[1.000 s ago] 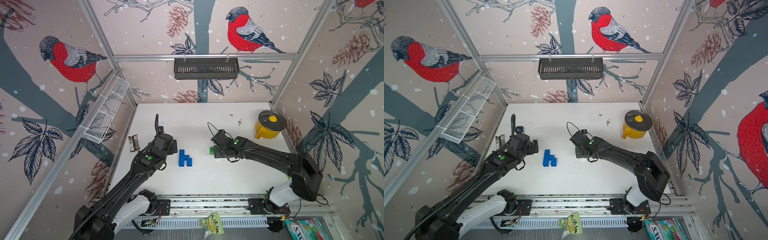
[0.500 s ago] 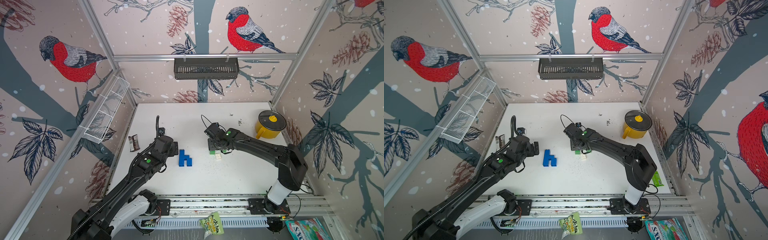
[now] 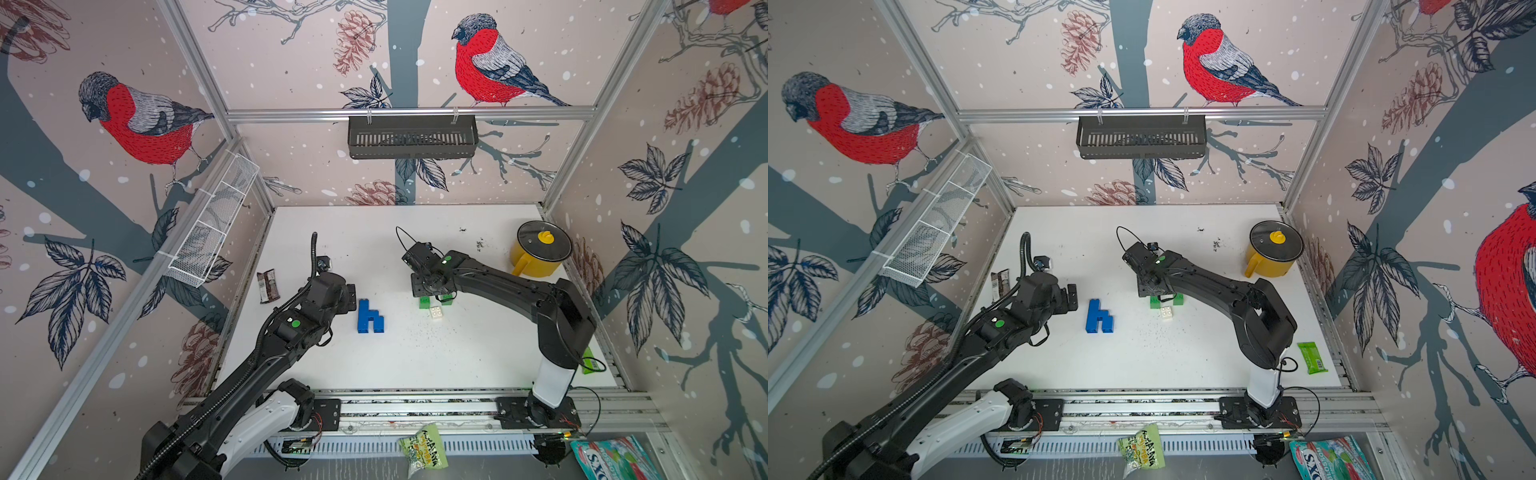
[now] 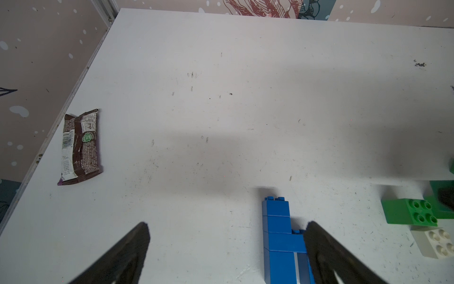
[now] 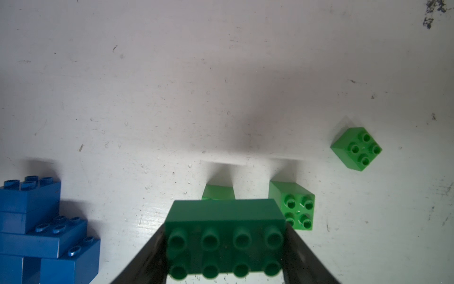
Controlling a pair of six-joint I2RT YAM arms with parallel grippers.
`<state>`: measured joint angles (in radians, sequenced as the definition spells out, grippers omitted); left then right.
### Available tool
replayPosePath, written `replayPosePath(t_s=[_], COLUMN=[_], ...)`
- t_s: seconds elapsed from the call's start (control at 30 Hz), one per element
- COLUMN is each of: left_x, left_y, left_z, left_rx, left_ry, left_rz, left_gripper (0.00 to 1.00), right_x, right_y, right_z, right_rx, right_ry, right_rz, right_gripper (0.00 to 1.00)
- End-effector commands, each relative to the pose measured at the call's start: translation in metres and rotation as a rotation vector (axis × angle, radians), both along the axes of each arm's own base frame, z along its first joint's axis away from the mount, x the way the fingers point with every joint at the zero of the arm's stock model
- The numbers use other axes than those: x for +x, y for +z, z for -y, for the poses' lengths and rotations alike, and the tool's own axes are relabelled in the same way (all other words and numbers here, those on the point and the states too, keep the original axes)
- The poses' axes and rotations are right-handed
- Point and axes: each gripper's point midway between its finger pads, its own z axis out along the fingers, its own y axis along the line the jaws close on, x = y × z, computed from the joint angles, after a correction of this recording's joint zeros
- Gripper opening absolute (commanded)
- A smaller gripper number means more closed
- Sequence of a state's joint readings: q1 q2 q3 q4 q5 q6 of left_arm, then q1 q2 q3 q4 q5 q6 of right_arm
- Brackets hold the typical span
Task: Assemble the letter h with lego
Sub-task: Assemble the lego brick with the lego brick.
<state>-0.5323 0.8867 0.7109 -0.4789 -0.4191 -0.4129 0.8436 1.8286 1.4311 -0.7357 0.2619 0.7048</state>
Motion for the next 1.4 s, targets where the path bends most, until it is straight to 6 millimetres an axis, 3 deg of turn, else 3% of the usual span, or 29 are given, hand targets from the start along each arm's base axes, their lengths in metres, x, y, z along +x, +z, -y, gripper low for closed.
replayPosePath(t_s=[0.0, 0.2, 0.57, 0.93, 1.37], left_x=[0.001, 0.002, 0.002, 0.002, 0.001], left_y=[0.003, 0.004, 0.003, 0.002, 0.003], left_z=[0.002, 0.002, 0.003, 0.002, 0.002], left_rx=[-0.008, -0.011, -0.009, -0.007, -0.01], left_ry=[-0.006, -0.008, -0.009, -0.005, -0.004], left_rz=[0.015, 0.016, 0.012, 0.011, 0.012], left_gripper=[0.98, 0.99, 0.98, 0.98, 0.98], right_x=[0.001, 0.001, -0.011, -0.014, -0.014], right_y=[-0.003, -0.014, -0.032, -0.032, -0.037], right_z=[0.004, 0.015, 0.017, 0.007, 0.01], right_rx=[-0.024, -0.044, -0.05, -0.021, -0.036], right_ry=[-0.011, -0.026, -0.02, -0.011, -0.028], right_rz=[-0.013, -0.036, -0.074, -0.081, -0.086], right_gripper=[0.51, 0.51, 0.51, 0.51, 0.51])
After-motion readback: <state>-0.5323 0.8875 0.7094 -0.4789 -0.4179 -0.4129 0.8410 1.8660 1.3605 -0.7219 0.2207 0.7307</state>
